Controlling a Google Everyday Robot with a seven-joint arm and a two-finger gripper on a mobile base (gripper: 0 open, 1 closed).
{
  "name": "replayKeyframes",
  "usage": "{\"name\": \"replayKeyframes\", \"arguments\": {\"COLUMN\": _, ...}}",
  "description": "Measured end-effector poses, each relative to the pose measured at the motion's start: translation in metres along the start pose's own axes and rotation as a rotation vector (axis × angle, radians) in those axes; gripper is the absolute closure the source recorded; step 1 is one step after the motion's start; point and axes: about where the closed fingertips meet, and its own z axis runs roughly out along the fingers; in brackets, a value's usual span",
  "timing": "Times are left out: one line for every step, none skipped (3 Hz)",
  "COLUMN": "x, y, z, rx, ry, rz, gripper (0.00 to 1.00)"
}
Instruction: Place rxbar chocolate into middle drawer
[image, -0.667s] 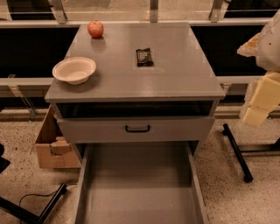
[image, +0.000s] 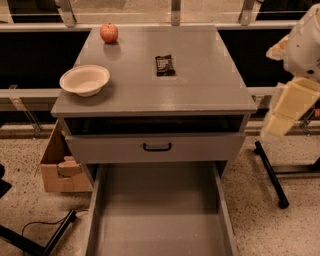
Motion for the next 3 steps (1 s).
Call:
{"name": "replayKeyframes", "arguments": {"x": -0.02, "y": -0.022, "z": 0.017, "rx": 0.038, "ry": -0.04, "rz": 0.052, "gripper": 0.0}}
{"name": "replayKeyframes", "arguments": {"x": -0.034, "y": -0.052, "z": 0.033, "rx": 0.096, "ry": -0.034, "rz": 0.154, "gripper": 0.0}}
{"name": "replayKeyframes", "arguments": {"x": -0.048, "y": -0.081, "z": 0.045, "rx": 0.144, "ry": 0.008, "rz": 0.268, "gripper": 0.0}}
